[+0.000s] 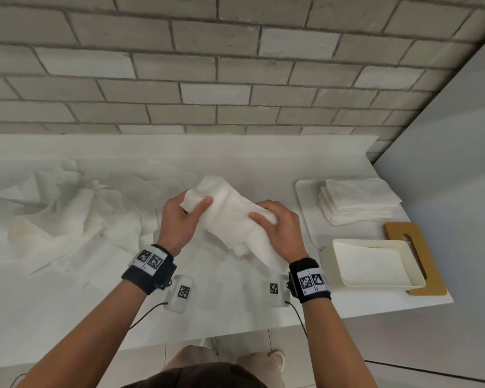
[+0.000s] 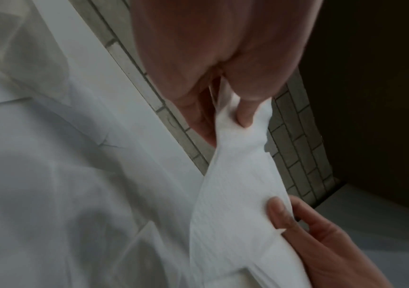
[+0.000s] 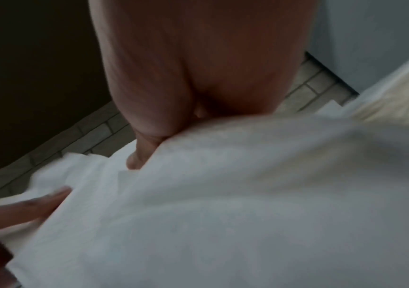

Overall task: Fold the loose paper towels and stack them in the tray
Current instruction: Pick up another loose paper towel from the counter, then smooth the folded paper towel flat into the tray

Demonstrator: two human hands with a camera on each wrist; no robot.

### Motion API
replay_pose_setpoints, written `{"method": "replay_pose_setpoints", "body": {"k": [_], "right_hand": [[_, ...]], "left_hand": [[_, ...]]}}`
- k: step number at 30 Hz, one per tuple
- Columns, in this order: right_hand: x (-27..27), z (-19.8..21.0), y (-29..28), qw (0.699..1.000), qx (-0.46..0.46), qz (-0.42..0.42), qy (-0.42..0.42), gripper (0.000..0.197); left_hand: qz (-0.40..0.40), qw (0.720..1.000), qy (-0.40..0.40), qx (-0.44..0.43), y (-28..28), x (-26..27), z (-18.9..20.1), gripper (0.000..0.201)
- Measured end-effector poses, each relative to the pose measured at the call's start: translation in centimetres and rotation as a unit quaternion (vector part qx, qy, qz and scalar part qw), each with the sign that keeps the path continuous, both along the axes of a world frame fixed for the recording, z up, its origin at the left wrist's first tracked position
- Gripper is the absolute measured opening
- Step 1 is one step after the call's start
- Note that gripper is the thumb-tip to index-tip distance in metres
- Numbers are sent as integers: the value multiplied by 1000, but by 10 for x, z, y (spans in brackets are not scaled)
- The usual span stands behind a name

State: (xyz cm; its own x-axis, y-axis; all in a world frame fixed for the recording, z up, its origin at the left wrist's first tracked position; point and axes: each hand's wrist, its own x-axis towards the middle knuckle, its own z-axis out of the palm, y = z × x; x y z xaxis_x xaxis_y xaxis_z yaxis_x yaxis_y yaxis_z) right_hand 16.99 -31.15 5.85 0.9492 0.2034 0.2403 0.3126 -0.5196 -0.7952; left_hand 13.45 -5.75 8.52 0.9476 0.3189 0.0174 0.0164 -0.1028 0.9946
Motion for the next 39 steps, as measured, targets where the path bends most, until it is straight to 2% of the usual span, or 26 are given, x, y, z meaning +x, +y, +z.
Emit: {"method": "replay_pose_setpoints", "body": {"k": [3, 5, 8, 10, 12, 14, 16, 17, 18, 21, 22, 23, 25, 27, 29, 31, 33, 34, 35, 37, 39], "right_hand": [[11, -6, 1, 999, -50, -7, -17, 23], [19, -18, -5, 997, -75, -32, -8, 32], [24, -39, -12, 982, -172, -54, 56, 25], [20, -44, -8, 974, -199, -45, 102, 50], [12, -35, 8, 986, -117, -22, 112, 73], [5, -23, 30, 991, -35, 25, 125, 94], [-1, -17, 47, 985, 25, 68, 157, 111], [-3, -14, 51, 978, 62, 78, 183, 113], [-7, -13, 52, 968, 100, 81, 213, 108], [-26, -11, 45, 922, 245, 83, 288, 58], [-33, -13, 41, 906, 298, 72, 294, 47], [-41, -15, 39, 886, 353, 55, 296, 42], [-50, -20, 33, 843, 440, 20, 308, 41], [-56, -26, 26, 824, 466, -24, 320, 37], [-63, -45, 12, 838, 425, -75, 334, 27], [-73, -70, -1, 872, 322, -135, 343, 18], [-78, -93, -16, 903, 175, -206, 334, 31], [-78, -95, -20, 906, 142, -225, 330, 28], [-76, -96, -23, 911, 122, -223, 325, 24], [-68, -87, -24, 927, 49, -194, 316, 44], [-60, -68, -28, 947, -38, -153, 278, 51]], "left_hand": [[54, 998, -21, 41, 13, 13, 8, 6], [63, 994, -32, 80, 26, 19, 18, 15], [38, 984, -23, 170, 48, 23, 21, 32], [6, 970, -13, 243, 54, 24, 22, 47], [-38, 957, -8, 287, 48, 22, 27, 45], [-84, 949, -31, 303, 35, 17, 38, 25], [-127, 952, -50, 274, 24, 12, 48, 14], [-135, 958, -58, 245, 21, 9, 53, 12], [-127, 967, -67, 210, 18, 6, 57, 12], [-41, 990, -96, 95, 17, -2, 62, 12], [-4, 993, -97, 69, 17, -4, 58, 13], [25, 994, -92, 45, 18, -6, 51, 17], [55, 997, -51, 18, 21, -9, 30, 40], [66, 997, 18, 47, 19, -15, 2, 56], [64, 991, 79, 90, 15, -27, -30, 52], [50, 980, 161, 103, 12, -41, -59, 52], [41, 959, 243, 139, 12, -52, -83, 51], [45, 949, 268, 159, 13, -57, -90, 46], [49, 944, 277, 175, 13, -59, -93, 40], [47, 938, 274, 206, 14, -61, -95, 33], [42, 935, 269, 228, 11, -59, -89, 37]]}}
